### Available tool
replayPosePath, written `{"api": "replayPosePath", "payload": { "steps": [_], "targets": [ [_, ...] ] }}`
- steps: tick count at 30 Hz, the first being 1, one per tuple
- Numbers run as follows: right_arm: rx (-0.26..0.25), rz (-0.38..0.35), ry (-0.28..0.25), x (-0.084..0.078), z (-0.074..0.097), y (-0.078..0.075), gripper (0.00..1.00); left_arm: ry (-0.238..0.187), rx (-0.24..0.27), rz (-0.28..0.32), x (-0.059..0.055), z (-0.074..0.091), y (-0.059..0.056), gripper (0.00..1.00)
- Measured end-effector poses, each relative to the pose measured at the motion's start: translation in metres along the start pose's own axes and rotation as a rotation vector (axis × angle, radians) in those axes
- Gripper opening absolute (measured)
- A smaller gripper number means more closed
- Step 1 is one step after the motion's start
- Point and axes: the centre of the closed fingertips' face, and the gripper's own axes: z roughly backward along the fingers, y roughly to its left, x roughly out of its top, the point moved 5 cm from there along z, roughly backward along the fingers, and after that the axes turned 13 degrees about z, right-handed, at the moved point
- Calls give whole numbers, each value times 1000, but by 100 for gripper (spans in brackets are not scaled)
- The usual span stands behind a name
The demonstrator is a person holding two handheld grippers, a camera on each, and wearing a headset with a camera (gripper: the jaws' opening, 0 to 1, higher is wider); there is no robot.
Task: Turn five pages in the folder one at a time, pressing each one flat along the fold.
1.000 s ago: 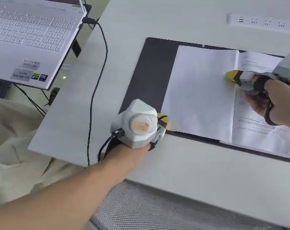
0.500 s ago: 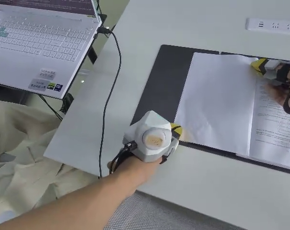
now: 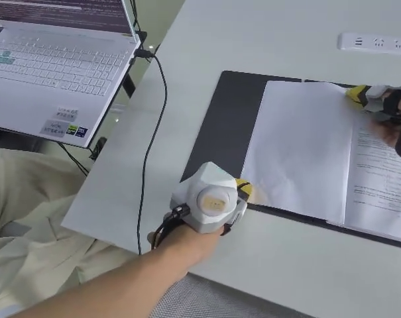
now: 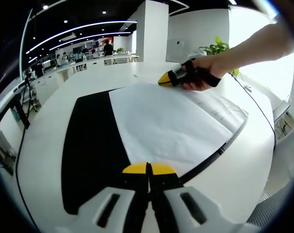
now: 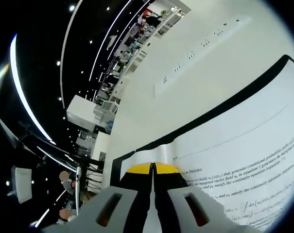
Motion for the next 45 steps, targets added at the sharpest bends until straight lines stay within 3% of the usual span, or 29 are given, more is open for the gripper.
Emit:
{"api": "replayPosePath", "payload": {
  "steps": [5,9,13,16,18,25,28,40,45],
  "targets": [
    [62,-10,56,-26,19,7,0,7,3,6,1,0,0,0],
    [90,-43,47,-38,34,12,0,12,4,3,1,0,0,0],
    [119,-32,98,-59,49,18,0,12,6,3,1,1,-1,0],
    [130,-30,101,-69,61,22,0,13,6,-1,1,1,-1,0],
    [138,-7,151,-81,68,23,0,12,7,0,1,2,-1,0],
    [160,-5,163,-113,90,32,0,6,13,8,0,1,-1,0],
    [174,24,210,-132,99,39,0,3,15,15,0,1,-1,0],
    [202,-5,230,-177,130,47,0,-2,19,15,1,3,-2,0],
    [214,-9,264,-195,142,53,0,1,23,12,1,3,-2,0]
  ]
}}
